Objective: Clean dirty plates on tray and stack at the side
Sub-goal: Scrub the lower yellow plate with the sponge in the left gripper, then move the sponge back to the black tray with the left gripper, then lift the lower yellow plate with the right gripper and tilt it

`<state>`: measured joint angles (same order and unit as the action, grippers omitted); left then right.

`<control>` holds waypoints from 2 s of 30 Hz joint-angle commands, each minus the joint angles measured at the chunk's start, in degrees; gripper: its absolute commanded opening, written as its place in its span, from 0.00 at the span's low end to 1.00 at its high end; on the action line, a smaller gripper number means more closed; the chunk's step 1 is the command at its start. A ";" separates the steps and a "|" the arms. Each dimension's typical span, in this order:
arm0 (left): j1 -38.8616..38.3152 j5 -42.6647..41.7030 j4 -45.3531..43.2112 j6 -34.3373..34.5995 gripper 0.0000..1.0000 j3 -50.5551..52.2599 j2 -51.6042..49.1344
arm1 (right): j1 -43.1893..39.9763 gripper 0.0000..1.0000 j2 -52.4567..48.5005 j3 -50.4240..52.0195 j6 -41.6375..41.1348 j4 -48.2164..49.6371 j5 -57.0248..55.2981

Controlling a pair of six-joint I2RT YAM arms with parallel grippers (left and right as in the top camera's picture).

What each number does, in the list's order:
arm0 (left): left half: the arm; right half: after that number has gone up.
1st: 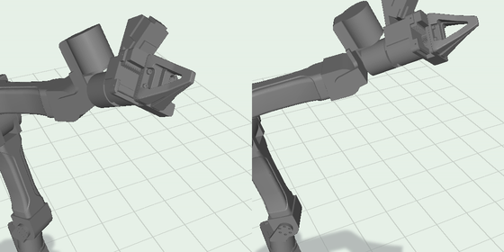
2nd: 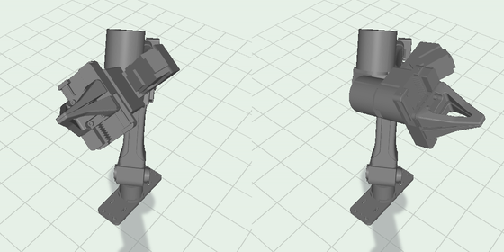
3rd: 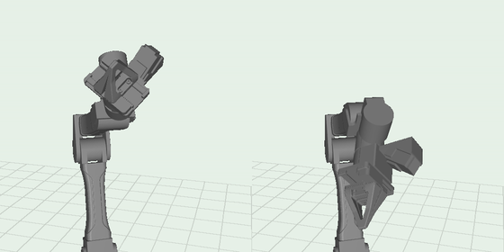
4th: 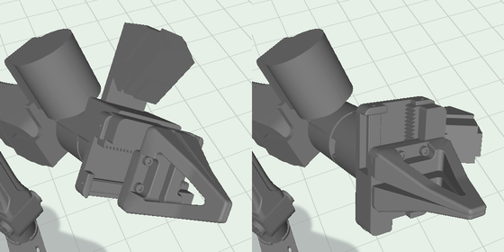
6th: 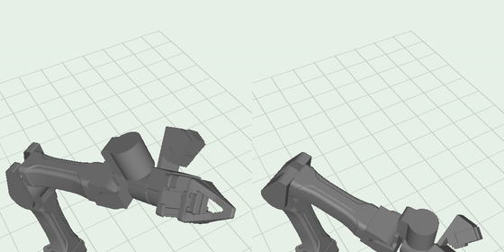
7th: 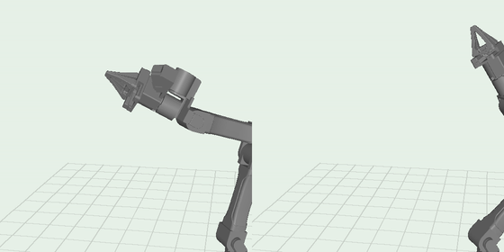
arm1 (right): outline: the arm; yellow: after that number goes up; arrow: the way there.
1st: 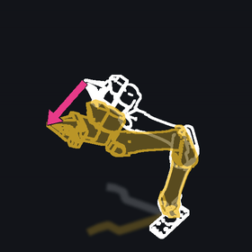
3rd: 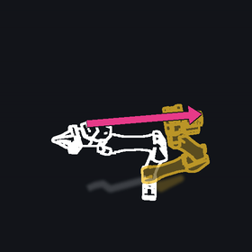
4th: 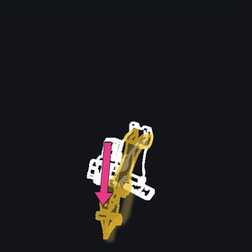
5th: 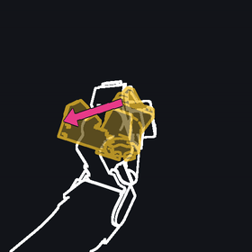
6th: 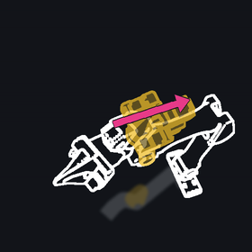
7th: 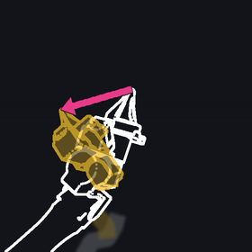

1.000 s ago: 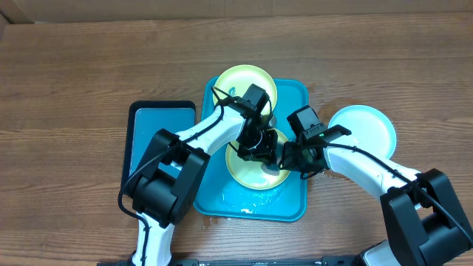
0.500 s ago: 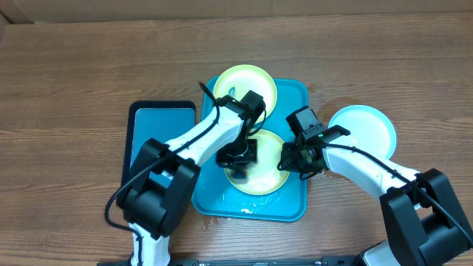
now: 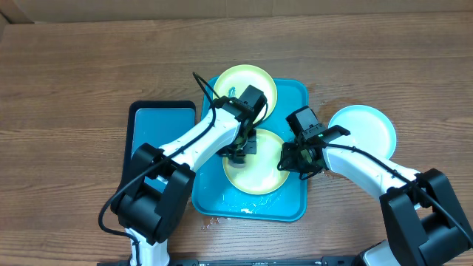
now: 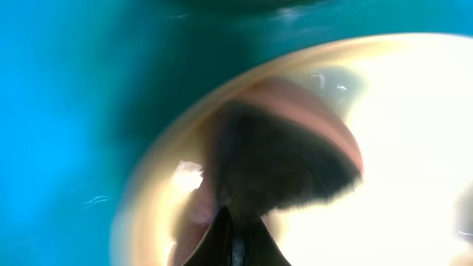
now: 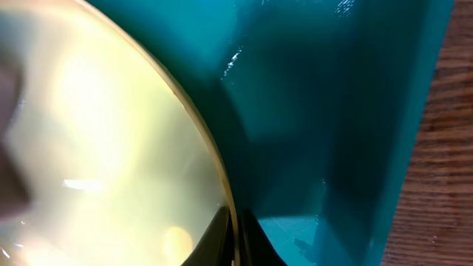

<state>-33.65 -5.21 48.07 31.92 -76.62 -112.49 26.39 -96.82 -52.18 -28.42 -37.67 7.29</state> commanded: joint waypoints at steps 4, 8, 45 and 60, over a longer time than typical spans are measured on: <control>-3.23 -20.50 -7.72 -2.54 0.04 4.68 1.22 | -0.26 0.04 -0.94 0.15 0.52 -0.35 -3.39; -2.67 -18.29 -4.76 -2.10 0.04 4.74 2.08 | -0.26 0.04 -0.94 0.15 0.52 -0.55 -3.39; 31.76 4.33 12.24 -9.46 0.57 9.05 28.24 | 0.17 0.04 0.92 -6.05 1.01 -8.07 -4.66; 34.64 4.09 27.85 -9.68 0.93 -17.70 43.82 | 20.39 0.04 2.16 -30.71 10.58 -3.45 -22.12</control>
<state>0.54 -0.73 74.91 22.90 -89.73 -71.96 42.24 -95.20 -81.58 -20.18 -45.36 -10.17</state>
